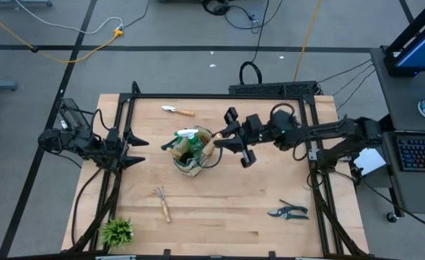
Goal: Pick & Place Garden tools in Gardening bag
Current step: Put the brown right hand rake into the green gardening bag
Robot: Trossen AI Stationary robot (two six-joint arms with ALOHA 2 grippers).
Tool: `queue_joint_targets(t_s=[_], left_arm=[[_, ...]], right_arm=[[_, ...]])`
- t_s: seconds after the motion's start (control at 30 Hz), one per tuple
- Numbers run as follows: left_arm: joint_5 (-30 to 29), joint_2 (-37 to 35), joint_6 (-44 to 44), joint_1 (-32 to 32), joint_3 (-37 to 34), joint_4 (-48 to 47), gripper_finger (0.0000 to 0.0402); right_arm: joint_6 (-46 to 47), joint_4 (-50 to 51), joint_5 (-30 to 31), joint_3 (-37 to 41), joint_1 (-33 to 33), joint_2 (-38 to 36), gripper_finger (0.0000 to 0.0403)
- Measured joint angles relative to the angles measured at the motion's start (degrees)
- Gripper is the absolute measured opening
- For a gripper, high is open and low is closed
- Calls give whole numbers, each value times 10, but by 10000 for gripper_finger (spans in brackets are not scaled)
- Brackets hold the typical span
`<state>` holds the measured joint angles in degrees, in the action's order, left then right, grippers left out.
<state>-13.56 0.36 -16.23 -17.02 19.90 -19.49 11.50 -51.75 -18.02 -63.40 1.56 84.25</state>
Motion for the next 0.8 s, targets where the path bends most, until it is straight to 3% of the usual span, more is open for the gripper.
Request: queue_joint_targets(t_s=[0.43,0.6,0.8], left_arm=[[0,0,0,0,0,-1,324],[0,0,0,0,0,-1,324],[0,0,-4,0,0,-1,324]], right_arm=[[1,-101,267,0,-10,130,61],[-30,-74,317,-21,-15,161,61],[-91,51,317,-100,-31,198,61]])
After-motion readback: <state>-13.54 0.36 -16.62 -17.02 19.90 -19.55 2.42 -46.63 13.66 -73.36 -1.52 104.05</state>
